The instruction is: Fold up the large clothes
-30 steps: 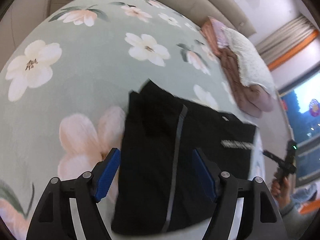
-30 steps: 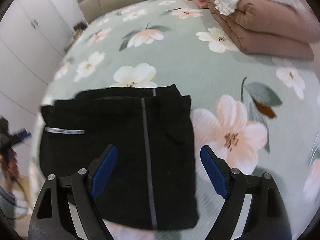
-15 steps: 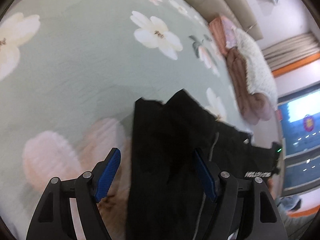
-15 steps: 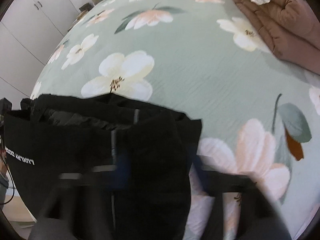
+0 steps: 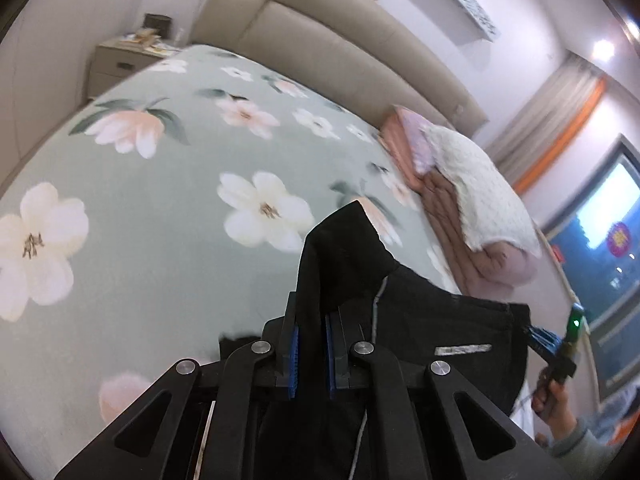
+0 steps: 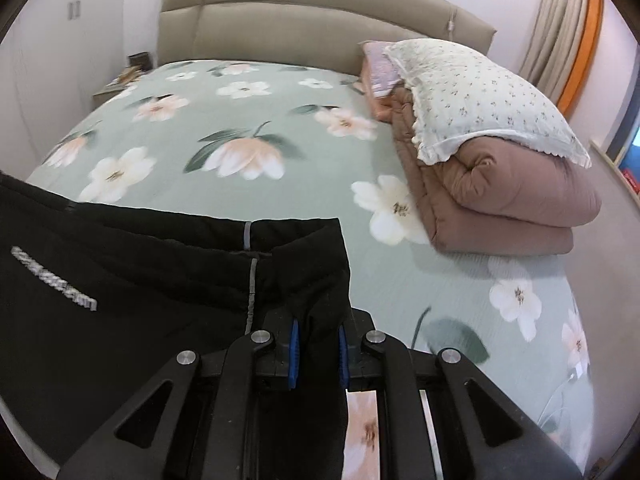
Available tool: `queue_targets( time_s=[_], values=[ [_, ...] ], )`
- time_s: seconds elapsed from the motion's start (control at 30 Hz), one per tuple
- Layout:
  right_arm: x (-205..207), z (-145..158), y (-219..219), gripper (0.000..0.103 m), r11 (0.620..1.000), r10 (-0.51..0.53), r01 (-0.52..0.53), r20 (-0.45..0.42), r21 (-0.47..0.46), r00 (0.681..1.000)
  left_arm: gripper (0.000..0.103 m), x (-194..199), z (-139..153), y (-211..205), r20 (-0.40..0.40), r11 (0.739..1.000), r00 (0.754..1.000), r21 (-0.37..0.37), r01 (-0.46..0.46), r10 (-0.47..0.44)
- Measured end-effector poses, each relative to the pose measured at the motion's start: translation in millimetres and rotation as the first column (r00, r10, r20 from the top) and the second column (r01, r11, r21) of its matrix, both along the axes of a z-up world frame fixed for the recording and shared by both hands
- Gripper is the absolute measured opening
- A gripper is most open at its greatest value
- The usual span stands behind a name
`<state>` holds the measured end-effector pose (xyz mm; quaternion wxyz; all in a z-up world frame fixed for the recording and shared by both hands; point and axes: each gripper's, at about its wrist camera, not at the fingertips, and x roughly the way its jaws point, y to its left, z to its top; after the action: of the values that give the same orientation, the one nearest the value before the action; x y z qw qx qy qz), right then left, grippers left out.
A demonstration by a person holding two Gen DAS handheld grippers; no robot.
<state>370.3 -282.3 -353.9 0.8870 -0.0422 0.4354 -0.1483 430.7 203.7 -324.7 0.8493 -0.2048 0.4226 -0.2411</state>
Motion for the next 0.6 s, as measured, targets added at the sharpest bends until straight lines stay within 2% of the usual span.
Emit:
queue_targets(
  time_s=[0.03,0.07,0.1,0.17,0.27,0.33,0.4,0.47,0.5,0.57,0.6],
  values=[
    [13,-16,-3,0.016,1.0,-0.012,0.012,-0.038,0.003,0.999,0.01,7,-7,-1,-0.018,1.0,1.0,0.002,-0.014,0.015],
    [22,-30,-4,0.017,1.0,-0.022,0.022,-0.074,0.007,0.997,0.01,20,-26,-6,-0.062,0.999,0.997,0.032,-0.035,0.037],
    [36,-61,-8,0.017,0.999,-0.037,0.042,-0.146,0.029,0.989,0.01,28,-43,-12,-0.098,0.996,0.994,0.075,-0.038,0.045],
    [48,-102,-10,0.018,0.996,-0.045,0.062,-0.24,0.065,0.97,0.011,41,-83,-22,-0.17,0.985,0.984,0.168,-0.03,0.059],
    [53,-138,-8,0.022,0.994,-0.044,0.071,-0.289,0.085,0.956,0.013,49,-129,-29,-0.259,0.984,0.964,0.175,-0.016,0.062],
    [54,-141,-9,0.025,0.994,-0.056,0.08,-0.282,0.076,0.958,0.016,48,-142,-30,-0.272,0.985,0.96,0.169,-0.019,0.065],
    [54,-138,-14,0.034,0.991,-0.061,0.093,-0.289,0.098,0.955,0.019,51,-141,-29,-0.273,0.986,0.96,0.165,-0.014,0.059],
    [50,-129,-24,0.051,0.984,-0.089,0.132,-0.31,0.121,0.947,0.022,55,-134,-24,-0.29,0.986,0.956,0.165,-0.001,0.05],
    [43,-120,-28,0.051,0.978,-0.096,0.147,-0.304,0.15,0.948,0.022,55,-126,-20,-0.29,0.987,0.956,0.163,-0.004,0.052],
    [24,-94,-33,0.052,0.964,-0.097,0.153,-0.252,0.216,0.963,0.022,43,-99,-11,-0.233,0.99,0.972,0.139,-0.009,0.042],
    [13,-79,-32,0.052,0.961,-0.096,0.149,-0.221,0.233,0.97,0.027,35,-85,-5,-0.199,0.992,0.979,0.125,-0.013,0.038]
  ],
)
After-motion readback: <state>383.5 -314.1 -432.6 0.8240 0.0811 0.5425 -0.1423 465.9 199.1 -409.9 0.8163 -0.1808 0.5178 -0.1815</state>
